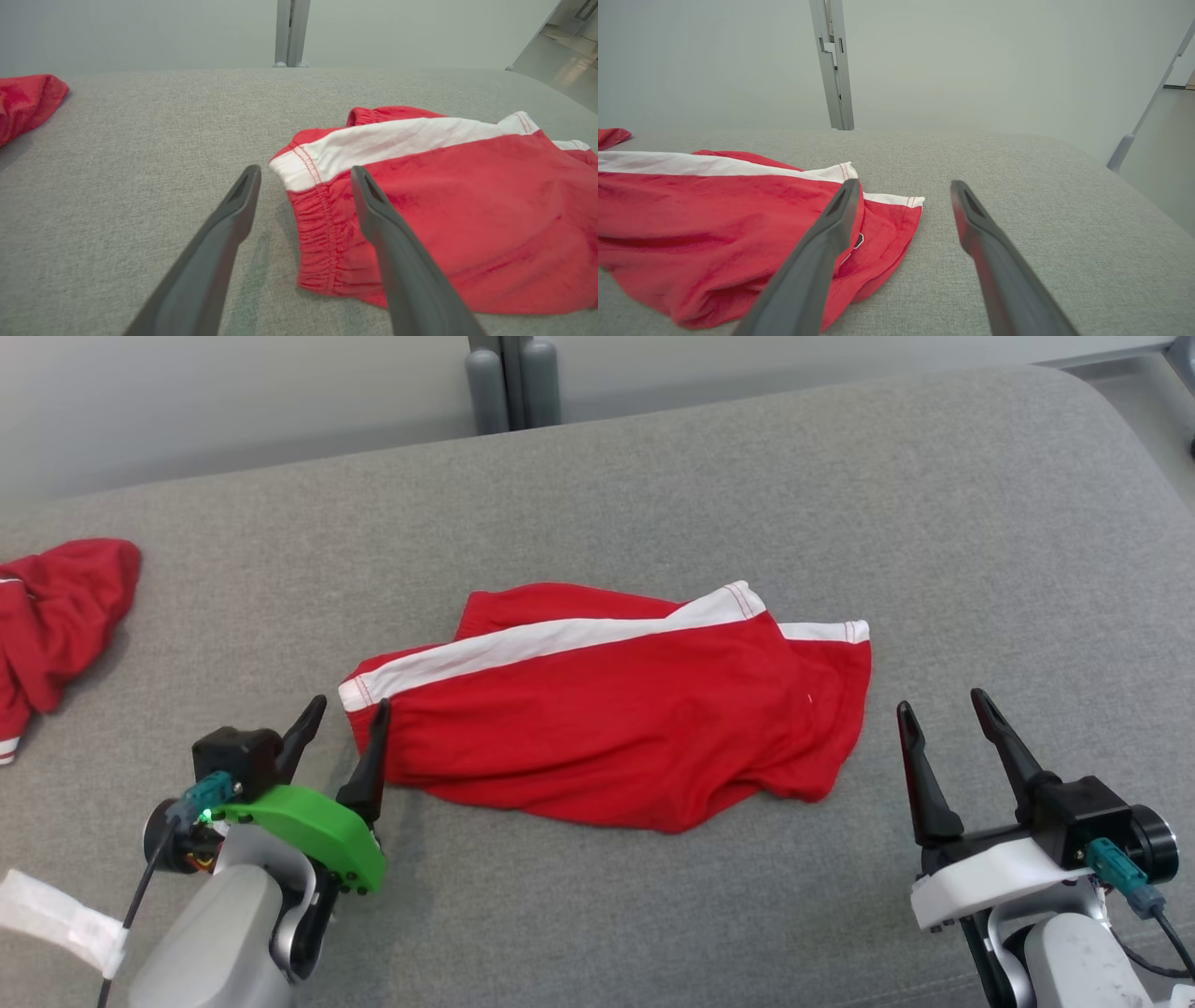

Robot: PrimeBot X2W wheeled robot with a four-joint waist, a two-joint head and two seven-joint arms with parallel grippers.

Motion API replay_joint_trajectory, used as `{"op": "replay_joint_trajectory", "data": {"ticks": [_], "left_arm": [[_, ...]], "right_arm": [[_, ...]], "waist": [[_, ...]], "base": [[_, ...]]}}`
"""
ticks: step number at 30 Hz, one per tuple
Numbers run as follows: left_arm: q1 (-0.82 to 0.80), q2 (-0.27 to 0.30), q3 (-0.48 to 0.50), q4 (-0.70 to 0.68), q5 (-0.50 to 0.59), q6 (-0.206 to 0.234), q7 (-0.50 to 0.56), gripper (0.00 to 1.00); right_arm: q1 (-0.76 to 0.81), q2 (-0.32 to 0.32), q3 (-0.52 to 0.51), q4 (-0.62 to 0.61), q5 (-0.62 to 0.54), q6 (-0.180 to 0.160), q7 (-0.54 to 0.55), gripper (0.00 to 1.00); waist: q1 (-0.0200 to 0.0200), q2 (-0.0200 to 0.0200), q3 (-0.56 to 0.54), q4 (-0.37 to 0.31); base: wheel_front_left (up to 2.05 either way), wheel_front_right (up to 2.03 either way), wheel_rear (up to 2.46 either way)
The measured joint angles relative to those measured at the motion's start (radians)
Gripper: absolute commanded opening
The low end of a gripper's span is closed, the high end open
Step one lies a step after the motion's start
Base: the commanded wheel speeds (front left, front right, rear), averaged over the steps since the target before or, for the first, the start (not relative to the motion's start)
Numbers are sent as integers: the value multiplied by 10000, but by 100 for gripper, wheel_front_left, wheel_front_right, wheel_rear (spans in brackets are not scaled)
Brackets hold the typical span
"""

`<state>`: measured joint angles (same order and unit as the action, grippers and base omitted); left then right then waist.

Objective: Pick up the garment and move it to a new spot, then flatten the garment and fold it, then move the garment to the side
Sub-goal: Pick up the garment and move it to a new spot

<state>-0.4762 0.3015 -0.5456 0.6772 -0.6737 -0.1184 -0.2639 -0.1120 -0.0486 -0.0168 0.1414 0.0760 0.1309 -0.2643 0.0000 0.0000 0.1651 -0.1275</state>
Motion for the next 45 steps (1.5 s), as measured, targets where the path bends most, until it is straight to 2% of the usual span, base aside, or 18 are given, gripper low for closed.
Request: {"op": "replay_joint_trajectory", "data": {"ticks": [10, 19, 28, 45], "left_arm": [[1695, -639, 2004, -1503, 1289, 219, 0, 100], [3154, -1561, 3335, -2531, 2345, 169, -2, 100], [4258, -2219, 4481, -3210, 2801, 42, 0, 100], [5074, -2504, 4874, -3576, 3187, -63, 0, 100]], "right_arm": [[230, 0, -79, 96, -90, 0, 0, 100], [496, 0, -155, 105, -148, 0, 0, 100], [634, 2, -69, 104, -54, 0, 0, 100], [861, 0, 242, 347, 186, 0, 0, 100]], "waist": [[0, 0, -820, 204], [0, 0, -1497, 381], [0, 0, -1706, 500], [0, 0, -1707, 485]], "base": [[0, 0, 0], [0, 0, 0], [0, 0, 0], [0, 0, 0]]}}
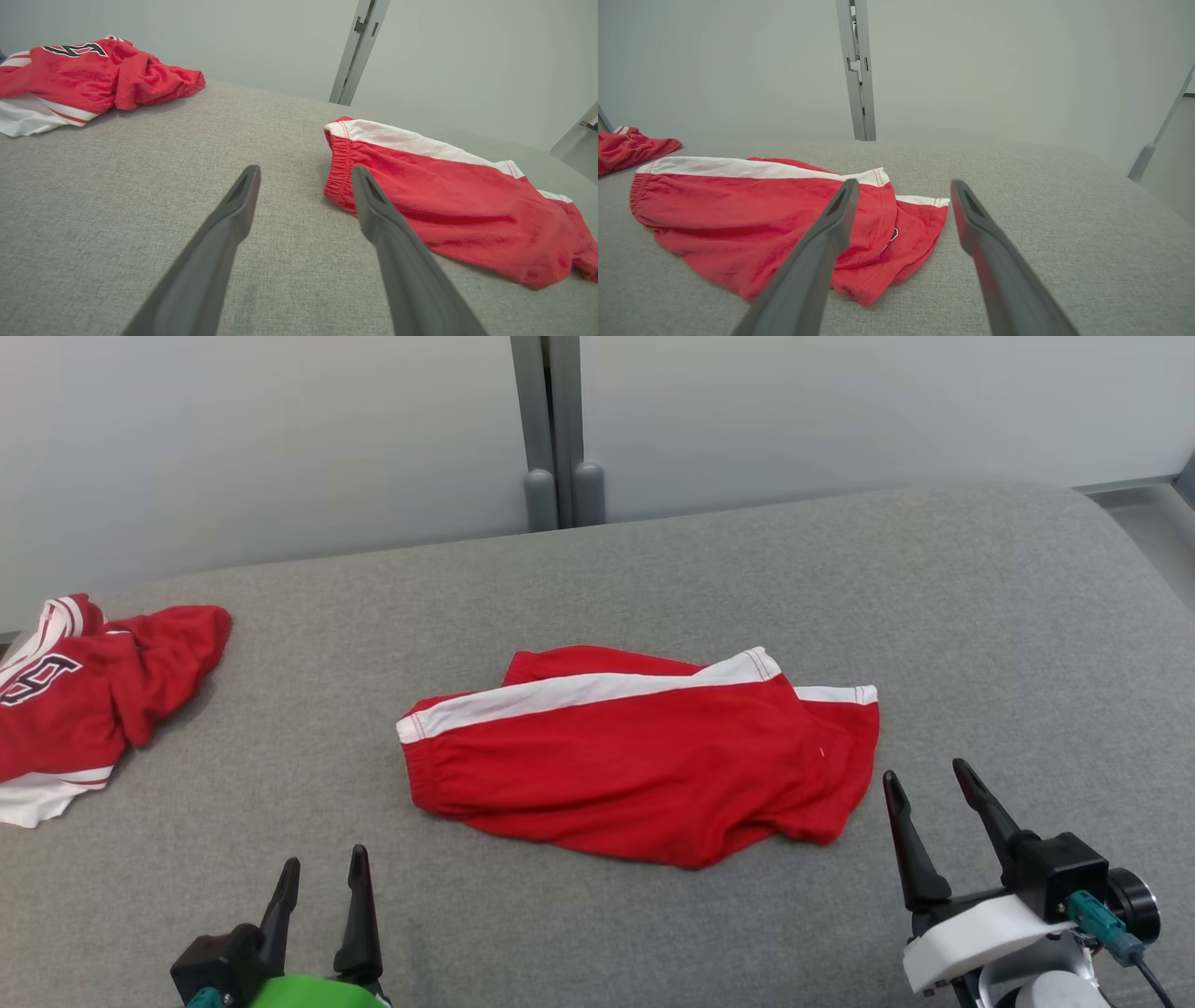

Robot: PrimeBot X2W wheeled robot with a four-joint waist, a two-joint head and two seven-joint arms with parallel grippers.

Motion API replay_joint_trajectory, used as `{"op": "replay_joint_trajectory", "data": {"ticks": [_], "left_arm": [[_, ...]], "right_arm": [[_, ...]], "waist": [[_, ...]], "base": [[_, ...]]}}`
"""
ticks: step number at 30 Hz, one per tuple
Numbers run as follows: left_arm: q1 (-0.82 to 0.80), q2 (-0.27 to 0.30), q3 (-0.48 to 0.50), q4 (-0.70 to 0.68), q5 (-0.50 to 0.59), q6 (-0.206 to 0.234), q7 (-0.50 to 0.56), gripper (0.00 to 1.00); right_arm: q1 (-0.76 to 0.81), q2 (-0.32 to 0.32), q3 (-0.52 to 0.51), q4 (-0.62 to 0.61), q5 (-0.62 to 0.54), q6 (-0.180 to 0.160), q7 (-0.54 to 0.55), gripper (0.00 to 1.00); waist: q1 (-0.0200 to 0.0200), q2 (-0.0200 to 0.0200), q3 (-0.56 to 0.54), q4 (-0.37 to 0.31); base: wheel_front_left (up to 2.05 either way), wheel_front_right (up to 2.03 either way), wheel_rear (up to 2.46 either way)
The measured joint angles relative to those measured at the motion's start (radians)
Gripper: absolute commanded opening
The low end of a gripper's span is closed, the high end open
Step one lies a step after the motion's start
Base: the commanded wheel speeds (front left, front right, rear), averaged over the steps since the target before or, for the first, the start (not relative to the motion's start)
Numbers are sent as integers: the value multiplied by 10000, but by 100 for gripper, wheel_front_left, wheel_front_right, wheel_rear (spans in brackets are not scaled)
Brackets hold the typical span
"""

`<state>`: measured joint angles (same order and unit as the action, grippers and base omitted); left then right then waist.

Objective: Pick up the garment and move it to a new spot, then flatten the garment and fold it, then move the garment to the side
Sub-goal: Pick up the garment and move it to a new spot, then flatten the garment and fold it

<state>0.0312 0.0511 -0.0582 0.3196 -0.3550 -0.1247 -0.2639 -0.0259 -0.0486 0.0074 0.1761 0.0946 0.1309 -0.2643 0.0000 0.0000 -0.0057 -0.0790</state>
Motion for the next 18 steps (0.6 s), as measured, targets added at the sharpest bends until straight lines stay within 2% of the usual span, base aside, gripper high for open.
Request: {"op": "replay_joint_trajectory", "data": {"ticks": [18], "left_arm": [[10, -10, -138, -109, -121, -40, 0, 100]], "right_arm": [[0, 0, 92, 249, 31, 0, 0, 100]], "waist": [[0, 0, 29, 61]], "base": [[0, 0, 0]]}}
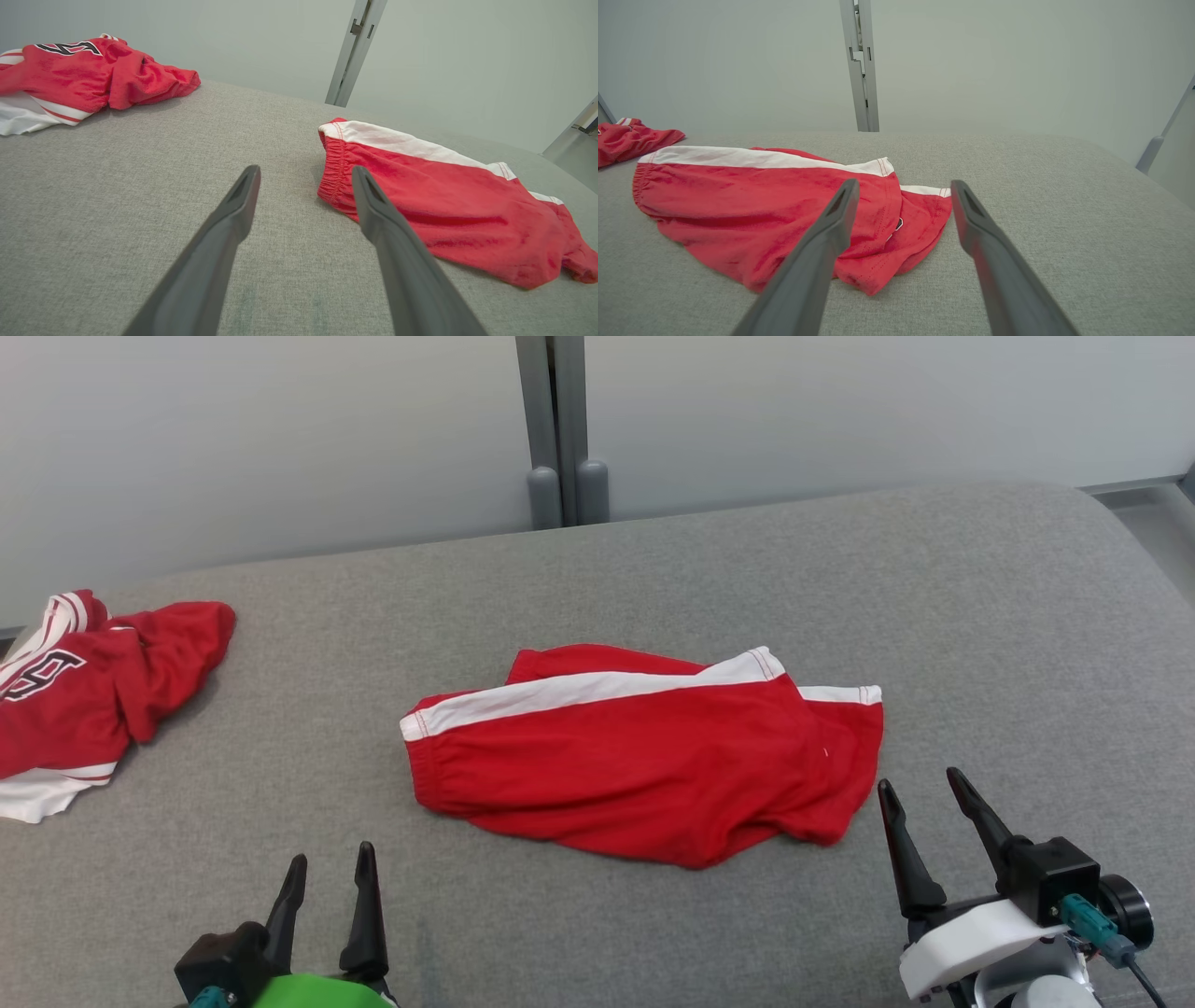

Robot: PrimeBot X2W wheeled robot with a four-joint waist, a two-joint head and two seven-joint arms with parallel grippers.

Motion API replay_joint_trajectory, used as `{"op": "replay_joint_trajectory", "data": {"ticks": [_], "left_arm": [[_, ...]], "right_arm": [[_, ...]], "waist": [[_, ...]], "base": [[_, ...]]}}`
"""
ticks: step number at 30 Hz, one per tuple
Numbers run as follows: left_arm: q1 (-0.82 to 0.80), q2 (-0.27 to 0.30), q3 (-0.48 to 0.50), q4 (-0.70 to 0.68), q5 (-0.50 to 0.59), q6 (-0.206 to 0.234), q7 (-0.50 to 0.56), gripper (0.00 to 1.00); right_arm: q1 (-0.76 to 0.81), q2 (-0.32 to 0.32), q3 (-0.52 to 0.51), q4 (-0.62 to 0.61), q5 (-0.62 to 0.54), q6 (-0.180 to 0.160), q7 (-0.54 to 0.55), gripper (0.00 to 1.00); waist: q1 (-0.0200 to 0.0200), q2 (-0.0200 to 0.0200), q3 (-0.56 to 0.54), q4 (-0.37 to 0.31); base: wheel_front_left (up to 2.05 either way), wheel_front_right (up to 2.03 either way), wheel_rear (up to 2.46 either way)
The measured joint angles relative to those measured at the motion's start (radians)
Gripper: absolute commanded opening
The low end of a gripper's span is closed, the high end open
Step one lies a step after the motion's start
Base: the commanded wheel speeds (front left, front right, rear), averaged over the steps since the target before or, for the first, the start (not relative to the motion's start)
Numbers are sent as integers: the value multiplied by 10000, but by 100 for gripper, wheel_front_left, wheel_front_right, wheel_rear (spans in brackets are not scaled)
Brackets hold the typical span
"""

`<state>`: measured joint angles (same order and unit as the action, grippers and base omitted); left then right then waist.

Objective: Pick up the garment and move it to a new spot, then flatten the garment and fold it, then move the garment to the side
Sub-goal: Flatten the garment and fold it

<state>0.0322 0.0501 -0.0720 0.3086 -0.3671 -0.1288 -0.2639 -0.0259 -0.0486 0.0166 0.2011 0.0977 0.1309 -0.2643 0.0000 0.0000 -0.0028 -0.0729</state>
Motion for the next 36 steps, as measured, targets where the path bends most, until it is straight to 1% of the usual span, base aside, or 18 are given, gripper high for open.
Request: {"op": "replay_joint_trajectory", "data": {"ticks": [9, 13, 18, 23, 29, 32, 36], "left_arm": [[-6, -2, -77, -38, 4, 0, -2, 100], [-9, -2, -146, -52, 15, -2, 0, 100], [-33, -4, -247, -84, 19, -2, 0, 100], [-294, -6, -407, -155, 48, -2, 0, 100], [-641, -12, -715, -226, 90, -4, -2, 100], [-806, -13, -815, -272, 75, -6, -2, 100], [-1028, -12, -836, -293, 31, -19, -2, 100]], "right_arm": [[-1, 0, 2, 52, -2, 0, 0, 100], [-13, 0, -8, 261, -48, 0, 0, 100], [-581, 0, -94, 644, -422, 0, 0, 100], [-2124, 0, -257, 1864, -1394, 0, 2, 100], [-4303, -4, -594, 3674, -2560, 0, 784, 100], [-5133, -52, -719, 4403, -2661, 2, 1080, 100], [-6146, -268, -765, 5262, -2696, 2, 1377, 100]], "waist": [[0, 0, 33, -21], [0, 0, 78, -4], [0, 0, 236, 85], [0, 0, 588, 234], [0, 0, 1116, 597], [0, 0, 1413, 832], [0, 0, 1870, 1138]], "base": [[0, 0, 0], [0, 0, 0], [0, 0, 0], [0, 0, 0], [0, 0, 0], [0, 0, 0], [0, 0, 0]]}}
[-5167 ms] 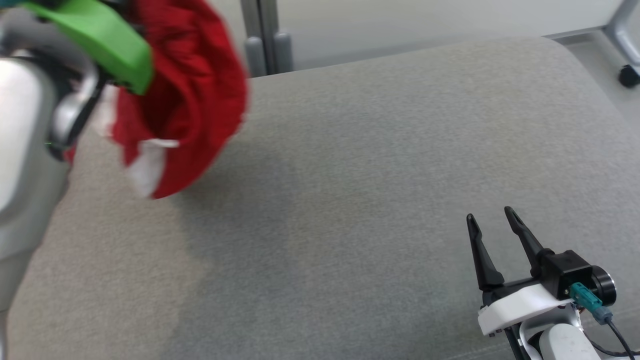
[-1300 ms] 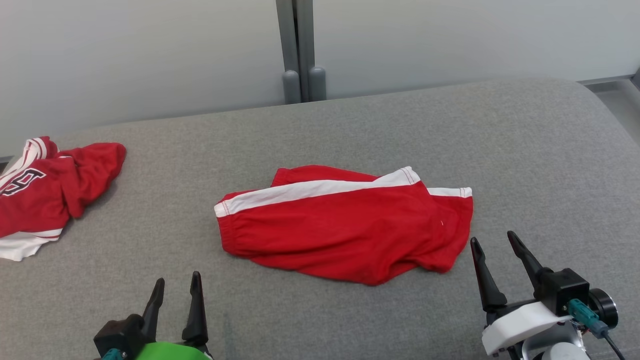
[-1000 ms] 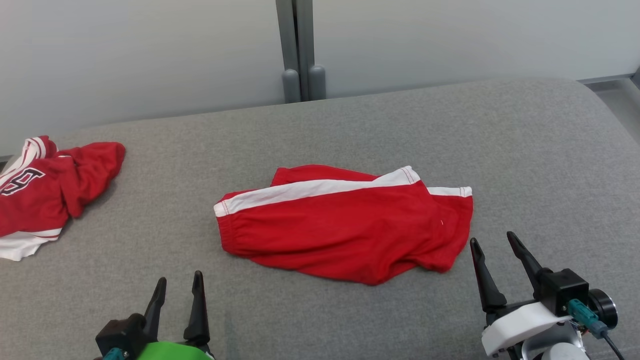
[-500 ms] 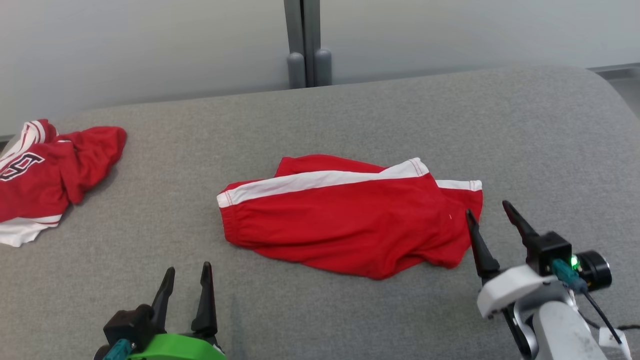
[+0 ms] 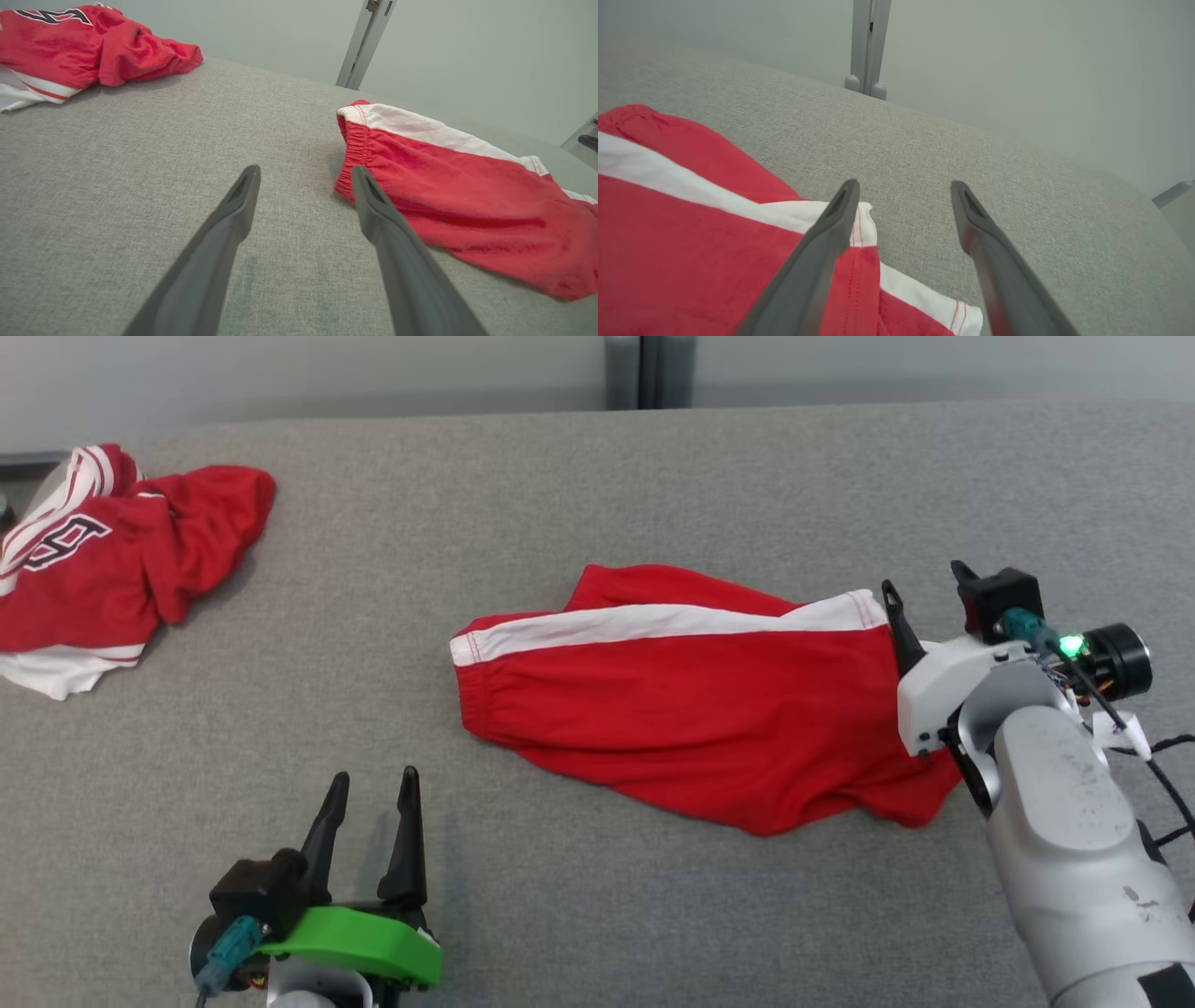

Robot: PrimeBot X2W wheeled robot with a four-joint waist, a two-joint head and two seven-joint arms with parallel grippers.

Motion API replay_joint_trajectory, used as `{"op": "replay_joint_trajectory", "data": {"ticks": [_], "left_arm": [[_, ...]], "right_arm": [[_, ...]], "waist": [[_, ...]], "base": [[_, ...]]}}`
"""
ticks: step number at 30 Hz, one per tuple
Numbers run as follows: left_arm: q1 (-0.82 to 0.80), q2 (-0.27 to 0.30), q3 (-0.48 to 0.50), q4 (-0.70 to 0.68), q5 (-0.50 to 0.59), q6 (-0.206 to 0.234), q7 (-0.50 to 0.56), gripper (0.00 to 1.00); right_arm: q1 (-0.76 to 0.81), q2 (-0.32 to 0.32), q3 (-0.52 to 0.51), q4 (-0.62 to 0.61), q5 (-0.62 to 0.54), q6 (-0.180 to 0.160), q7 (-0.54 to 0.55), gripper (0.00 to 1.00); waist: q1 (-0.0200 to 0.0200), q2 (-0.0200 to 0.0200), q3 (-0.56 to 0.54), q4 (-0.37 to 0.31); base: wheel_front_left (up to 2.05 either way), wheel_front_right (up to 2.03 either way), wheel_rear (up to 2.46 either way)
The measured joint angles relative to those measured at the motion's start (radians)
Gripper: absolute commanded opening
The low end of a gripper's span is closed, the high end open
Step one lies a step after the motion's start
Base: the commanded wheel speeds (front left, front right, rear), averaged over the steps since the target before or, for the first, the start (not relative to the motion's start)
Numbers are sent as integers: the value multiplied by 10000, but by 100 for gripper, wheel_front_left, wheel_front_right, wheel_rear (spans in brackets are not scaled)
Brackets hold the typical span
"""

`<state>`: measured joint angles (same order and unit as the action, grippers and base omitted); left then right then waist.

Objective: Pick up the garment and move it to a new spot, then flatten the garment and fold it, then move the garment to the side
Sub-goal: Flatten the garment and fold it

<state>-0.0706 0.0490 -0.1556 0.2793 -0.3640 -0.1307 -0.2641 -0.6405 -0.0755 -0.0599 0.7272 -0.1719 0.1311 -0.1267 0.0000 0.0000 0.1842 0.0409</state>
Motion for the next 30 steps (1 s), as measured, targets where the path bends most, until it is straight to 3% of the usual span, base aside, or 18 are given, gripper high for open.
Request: {"op": "replay_joint_trajectory", "data": {"ticks": [13, 14, 15, 16, 20, 23, 30], "left_arm": [[-446, 0, -48, -82, -63, 0, 2, 100], [-473, 0, -54, -86, -63, 0, 2, 100], [-501, 0, -50, -102, -65, 0, 2, 100], [-534, 0, -50, -104, -71, 0, 2, 100], [-623, 0, -35, -142, -88, 0, 2, 100], [-633, 0, -25, -174, -86, 0, 2, 100], [-859, 2, -205, -267, -2, 0, 2, 100]], "right_arm": [[-1642, -351, 784, 2560, 573, -2, 1080, 100], [-1782, -395, 901, 2694, 646, -2, 1172, 84], [-1898, -408, 999, 2809, 708, -2, 1235, 62], [-1956, -407, 1083, 2871, 779, -4, 1271, 47], [-2129, -397, 1484, 3093, 972, -4, 1296, 26], [-2201, -410, 1649, 3150, 1126, -2, 1170, 0], [-2134, -460, 1856, 3116, 1294, 2, 619, 0]], "waist": [[0, 0, 1225, 835], [0, 0, 1285, 879], [0, 0, 1330, 906], [0, 0, 1358, 919], [0, 0, 1413, 878], [0, 0, 1411, 789], [0, 0, 1251, 574]], "base": [[0, 0, 0], [0, 0, 0], [0, 0, 0], [0, 0, 0], [0, 0, 0], [0, 0, 0], [0, 0, 0]]}}
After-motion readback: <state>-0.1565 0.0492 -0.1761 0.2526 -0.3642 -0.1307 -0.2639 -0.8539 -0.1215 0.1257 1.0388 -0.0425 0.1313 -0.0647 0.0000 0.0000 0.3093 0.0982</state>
